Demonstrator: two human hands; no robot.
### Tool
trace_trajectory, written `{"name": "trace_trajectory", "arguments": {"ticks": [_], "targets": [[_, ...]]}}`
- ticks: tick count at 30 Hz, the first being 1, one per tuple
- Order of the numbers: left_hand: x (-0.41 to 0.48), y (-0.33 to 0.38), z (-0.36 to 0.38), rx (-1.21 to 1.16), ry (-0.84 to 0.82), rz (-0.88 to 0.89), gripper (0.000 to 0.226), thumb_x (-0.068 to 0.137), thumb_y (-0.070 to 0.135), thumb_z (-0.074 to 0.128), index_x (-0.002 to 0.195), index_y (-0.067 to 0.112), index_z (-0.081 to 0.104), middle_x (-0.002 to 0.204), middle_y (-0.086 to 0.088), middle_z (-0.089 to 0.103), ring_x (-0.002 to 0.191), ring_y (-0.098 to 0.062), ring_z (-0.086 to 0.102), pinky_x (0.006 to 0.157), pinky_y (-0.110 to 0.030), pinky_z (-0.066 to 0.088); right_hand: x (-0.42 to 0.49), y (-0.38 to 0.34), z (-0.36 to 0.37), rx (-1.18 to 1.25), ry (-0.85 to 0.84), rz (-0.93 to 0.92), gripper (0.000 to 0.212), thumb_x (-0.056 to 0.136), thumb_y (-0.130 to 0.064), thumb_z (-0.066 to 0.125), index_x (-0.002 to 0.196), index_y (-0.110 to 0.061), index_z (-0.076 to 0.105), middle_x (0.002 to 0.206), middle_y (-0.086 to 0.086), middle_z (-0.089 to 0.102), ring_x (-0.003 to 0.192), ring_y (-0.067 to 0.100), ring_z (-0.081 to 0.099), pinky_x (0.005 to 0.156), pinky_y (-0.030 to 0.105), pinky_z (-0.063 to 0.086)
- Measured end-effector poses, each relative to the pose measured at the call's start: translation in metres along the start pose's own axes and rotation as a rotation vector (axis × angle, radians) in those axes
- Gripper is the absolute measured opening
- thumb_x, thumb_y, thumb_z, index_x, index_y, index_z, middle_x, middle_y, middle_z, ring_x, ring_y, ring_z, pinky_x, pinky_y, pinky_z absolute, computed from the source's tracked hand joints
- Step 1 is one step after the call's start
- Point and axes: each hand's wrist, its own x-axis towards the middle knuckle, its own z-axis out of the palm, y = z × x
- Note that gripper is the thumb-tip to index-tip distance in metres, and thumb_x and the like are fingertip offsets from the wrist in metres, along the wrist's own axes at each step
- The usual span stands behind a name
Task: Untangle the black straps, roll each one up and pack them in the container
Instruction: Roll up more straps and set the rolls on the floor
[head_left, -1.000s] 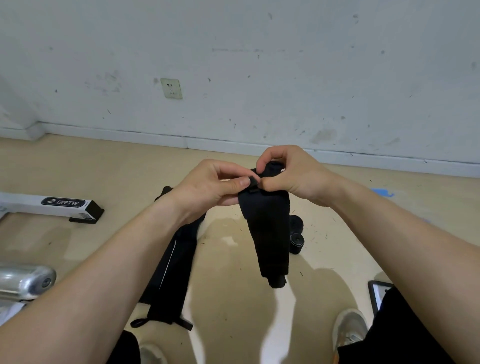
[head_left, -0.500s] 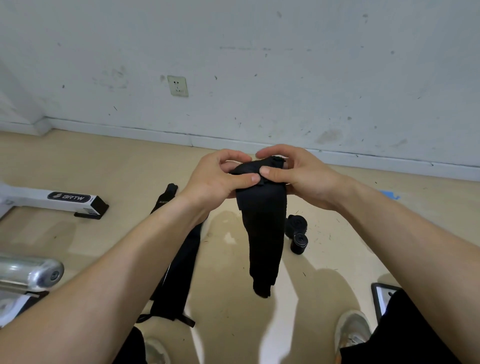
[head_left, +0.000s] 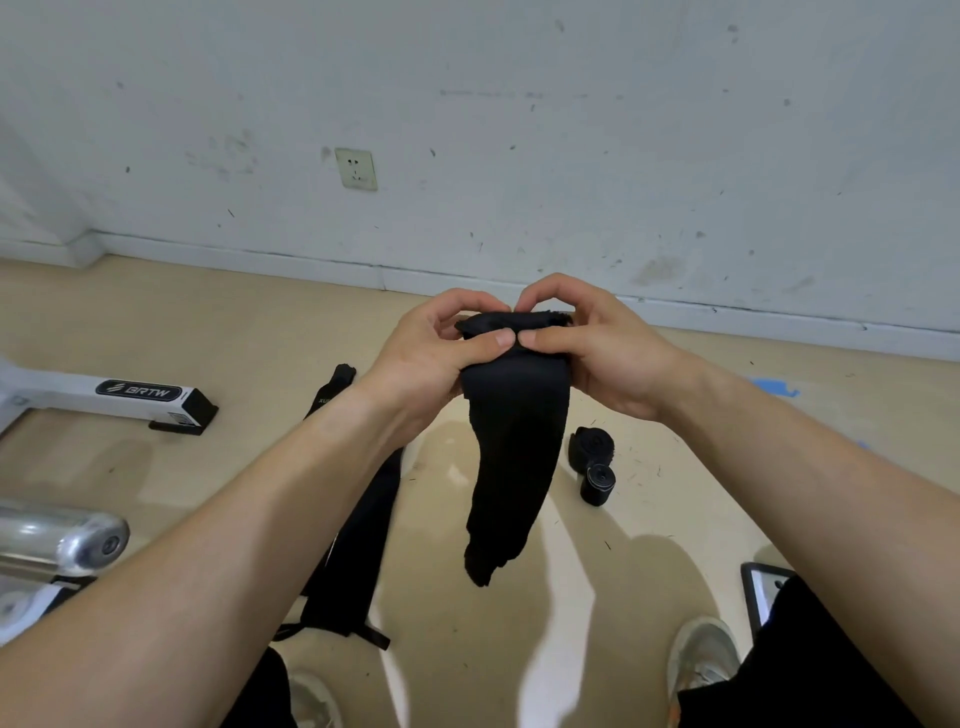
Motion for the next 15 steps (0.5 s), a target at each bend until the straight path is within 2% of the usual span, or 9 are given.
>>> {"name": "trace_trajectory", "arguments": {"ticks": [2, 6, 10, 12, 15], "targets": [[-0.0026, 0.0026, 0.0010, -0.077, -0.038, -0.039, 0.022, 0.093, -0.004, 0.066, 0.101, 0.016, 0.069, 0.083, -0.005, 0.072, 0.072, -0.017, 0.072, 0.061, -0.025, 0.057, -0.0004, -0.0005, 0.0012, 0.032, 0.007, 0.017, 0.023, 0.096, 0.006, 0.057, 0.099, -0.017, 0.061, 0.088, 0.014, 0.062, 0.074, 0.024, 0.061, 0.064, 0.028, 0.049], [-0.0038, 0.0035, -0.0004, -0.168, -0.084, -0.089, 0.022, 0.093, -0.006, 0.063, 0.100, 0.014, 0.070, 0.091, -0.008, 0.070, 0.077, -0.018, 0.073, 0.066, -0.024, 0.059, -0.0018, -0.0011, 0.0046, 0.094, 0.030, 0.042, 0.026, 0.094, 0.009, 0.054, 0.092, -0.016, 0.061, 0.083, 0.013, 0.063, 0.065, 0.020, 0.061, 0.054, 0.023, 0.047], [-0.0040, 0.0052, -0.0006, -0.212, -0.116, -0.112, 0.022, 0.081, 0.011, 0.072, 0.103, 0.012, 0.073, 0.097, -0.008, 0.072, 0.086, -0.019, 0.072, 0.075, -0.026, 0.061, -0.0006, -0.0009, 0.0058, 0.104, 0.092, 0.041, 0.026, 0.091, 0.012, 0.055, 0.086, -0.013, 0.062, 0.086, 0.017, 0.064, 0.068, 0.024, 0.062, 0.057, 0.025, 0.048], [-0.0033, 0.0044, 0.0022, -0.193, -0.080, -0.111, 0.019, 0.085, 0.016, 0.072, 0.103, 0.009, 0.074, 0.095, -0.005, 0.074, 0.085, -0.017, 0.072, 0.074, -0.024, 0.060, 0.0013, 0.0003, 0.0061, 0.072, 0.129, 0.027, 0.027, 0.089, 0.014, 0.057, 0.082, -0.012, 0.063, 0.091, 0.018, 0.064, 0.076, 0.027, 0.061, 0.063, 0.029, 0.048], [-0.0004, 0.0018, 0.0040, -0.146, 0.020, -0.129, 0.007, 0.093, 0.005, 0.069, 0.097, 0.007, 0.075, 0.088, -0.003, 0.076, 0.078, -0.016, 0.073, 0.071, -0.023, 0.060, 0.0035, 0.0028, 0.0076, -0.003, 0.170, 0.033, 0.028, 0.088, 0.014, 0.059, 0.083, -0.012, 0.067, 0.083, 0.011, 0.067, 0.074, 0.023, 0.062, 0.063, 0.026, 0.050]]}}
